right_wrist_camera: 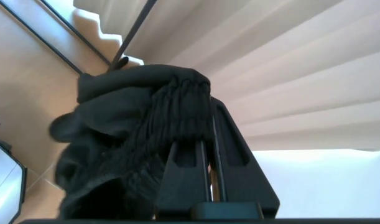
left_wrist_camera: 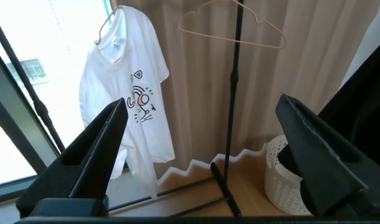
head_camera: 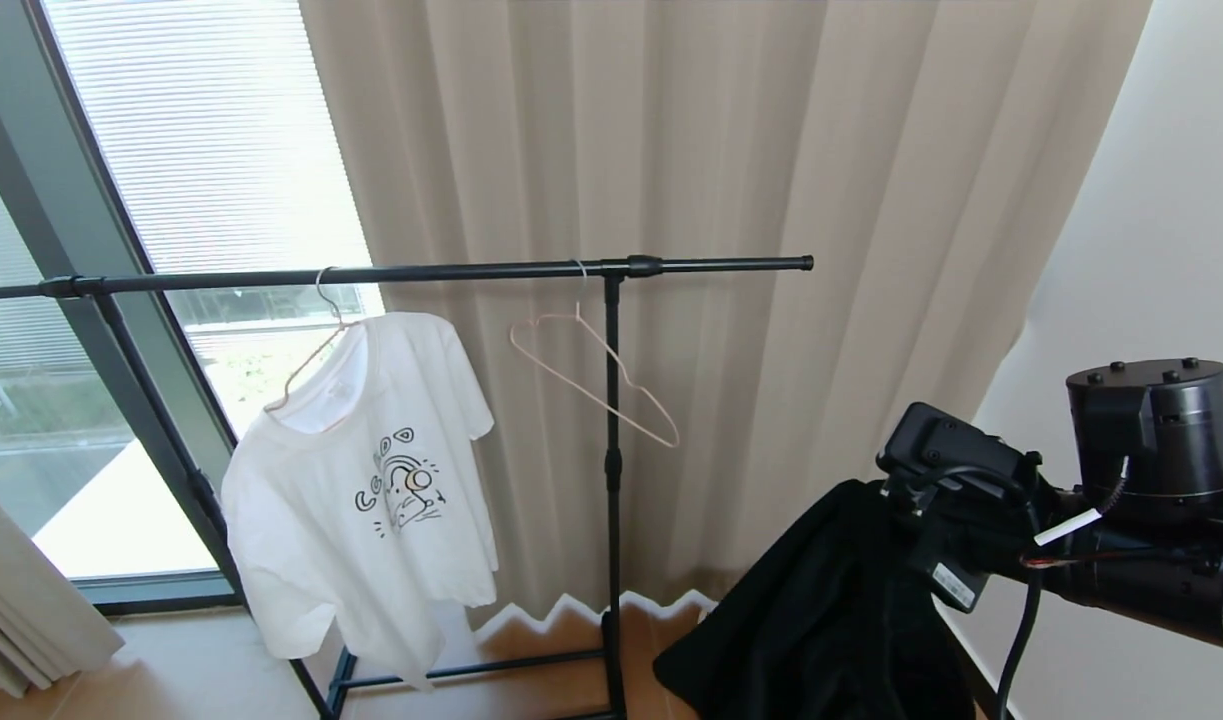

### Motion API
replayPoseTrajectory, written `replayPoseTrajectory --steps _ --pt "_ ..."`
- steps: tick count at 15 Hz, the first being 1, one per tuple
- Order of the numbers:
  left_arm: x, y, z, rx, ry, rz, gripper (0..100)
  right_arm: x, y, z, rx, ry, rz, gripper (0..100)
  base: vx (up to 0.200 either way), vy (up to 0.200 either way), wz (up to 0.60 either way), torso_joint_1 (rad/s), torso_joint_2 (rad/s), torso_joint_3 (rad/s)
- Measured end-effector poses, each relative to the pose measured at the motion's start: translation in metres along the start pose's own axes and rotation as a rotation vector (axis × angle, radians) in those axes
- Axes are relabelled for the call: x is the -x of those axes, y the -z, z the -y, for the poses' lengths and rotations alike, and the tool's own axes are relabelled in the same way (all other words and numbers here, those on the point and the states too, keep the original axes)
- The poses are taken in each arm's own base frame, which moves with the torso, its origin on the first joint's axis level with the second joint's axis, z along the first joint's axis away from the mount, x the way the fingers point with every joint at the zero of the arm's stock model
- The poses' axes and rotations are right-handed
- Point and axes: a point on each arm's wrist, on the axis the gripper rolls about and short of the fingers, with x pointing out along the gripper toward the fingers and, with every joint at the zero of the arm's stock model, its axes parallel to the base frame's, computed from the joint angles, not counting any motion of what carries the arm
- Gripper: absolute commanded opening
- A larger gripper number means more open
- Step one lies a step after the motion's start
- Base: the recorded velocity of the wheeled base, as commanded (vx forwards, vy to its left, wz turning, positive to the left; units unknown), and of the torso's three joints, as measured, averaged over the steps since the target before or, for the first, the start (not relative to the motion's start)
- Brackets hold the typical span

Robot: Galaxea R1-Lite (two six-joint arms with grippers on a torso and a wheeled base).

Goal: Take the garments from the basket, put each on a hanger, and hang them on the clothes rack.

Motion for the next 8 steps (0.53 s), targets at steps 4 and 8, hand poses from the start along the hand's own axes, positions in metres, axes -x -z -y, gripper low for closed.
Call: replayPoseTrajectory --steps 4,8 --pt "0.0 0.0 0.0 -0.003 0.001 0.0 100 -0.0001 0.0006 -0.0006 0.0 -0.002 -0.002 0 0.0 0.0 0.0 0.0 0.0 0.0" --pt "0.0 0.0 0.0 -0.008 0.001 0.0 100 0.0006 0.0007 0.0019 -0.007 0.009 0.005 0 0.0 0.0 0.0 0.0 0.0 0.0"
